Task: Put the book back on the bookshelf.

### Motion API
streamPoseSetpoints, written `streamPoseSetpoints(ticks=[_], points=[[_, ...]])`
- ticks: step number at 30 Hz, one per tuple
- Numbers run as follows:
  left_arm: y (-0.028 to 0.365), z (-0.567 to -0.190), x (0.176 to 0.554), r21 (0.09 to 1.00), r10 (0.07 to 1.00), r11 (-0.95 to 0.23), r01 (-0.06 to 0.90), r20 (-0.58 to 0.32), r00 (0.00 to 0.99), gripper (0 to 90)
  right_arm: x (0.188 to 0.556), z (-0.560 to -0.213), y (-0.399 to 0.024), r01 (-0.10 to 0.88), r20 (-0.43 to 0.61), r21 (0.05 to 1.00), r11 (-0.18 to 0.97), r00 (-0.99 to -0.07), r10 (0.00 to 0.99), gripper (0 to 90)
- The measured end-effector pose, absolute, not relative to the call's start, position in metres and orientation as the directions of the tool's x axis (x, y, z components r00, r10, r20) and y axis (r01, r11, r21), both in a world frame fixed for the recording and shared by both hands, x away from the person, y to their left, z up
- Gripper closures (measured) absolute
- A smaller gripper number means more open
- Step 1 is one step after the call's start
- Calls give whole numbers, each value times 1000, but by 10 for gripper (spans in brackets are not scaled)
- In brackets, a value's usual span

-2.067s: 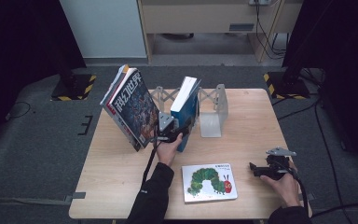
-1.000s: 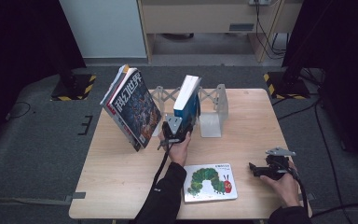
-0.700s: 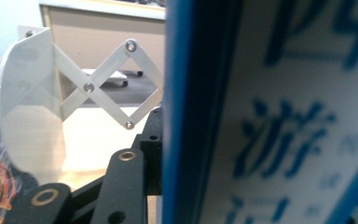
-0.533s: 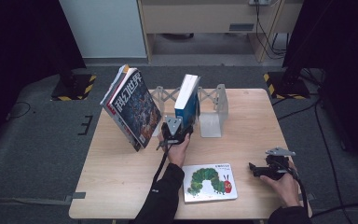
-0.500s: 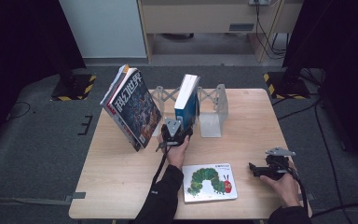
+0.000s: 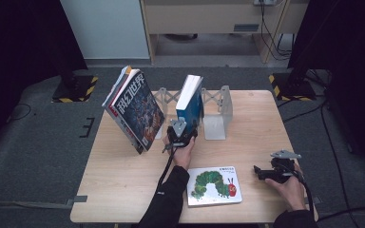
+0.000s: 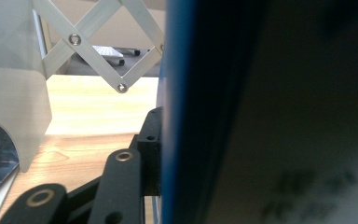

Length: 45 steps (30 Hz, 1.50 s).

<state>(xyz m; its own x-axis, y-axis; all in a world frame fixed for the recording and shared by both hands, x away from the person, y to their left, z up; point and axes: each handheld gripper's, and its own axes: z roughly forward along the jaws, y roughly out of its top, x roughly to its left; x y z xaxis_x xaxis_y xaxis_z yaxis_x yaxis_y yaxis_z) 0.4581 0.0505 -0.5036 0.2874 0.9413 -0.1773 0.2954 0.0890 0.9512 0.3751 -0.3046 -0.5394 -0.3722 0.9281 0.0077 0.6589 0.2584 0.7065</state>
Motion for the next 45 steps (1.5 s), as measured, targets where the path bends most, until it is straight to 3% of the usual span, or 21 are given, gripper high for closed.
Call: streamPoseSetpoints(ticks=[3,22,31,35,45], points=[[48,-505,455,959,944,47,280,-134,301,572,375,-540,-305,658,6,707,259,-372,928,18],[78,-488,442,951,927,33,308,-144,346,609,375,-540,-304,658,9,708,258,-374,928,17],[98,-483,434,970,915,-39,238,-62,400,610,376,-540,-305,658,8,705,263,-379,925,16],[112,-490,427,966,878,-97,241,-31,478,609,376,-540,-305,658,8,705,264,-379,925,16],[123,-497,418,965,845,-73,252,-75,529,595,375,-539,-304,657,3,706,264,-376,927,20]])
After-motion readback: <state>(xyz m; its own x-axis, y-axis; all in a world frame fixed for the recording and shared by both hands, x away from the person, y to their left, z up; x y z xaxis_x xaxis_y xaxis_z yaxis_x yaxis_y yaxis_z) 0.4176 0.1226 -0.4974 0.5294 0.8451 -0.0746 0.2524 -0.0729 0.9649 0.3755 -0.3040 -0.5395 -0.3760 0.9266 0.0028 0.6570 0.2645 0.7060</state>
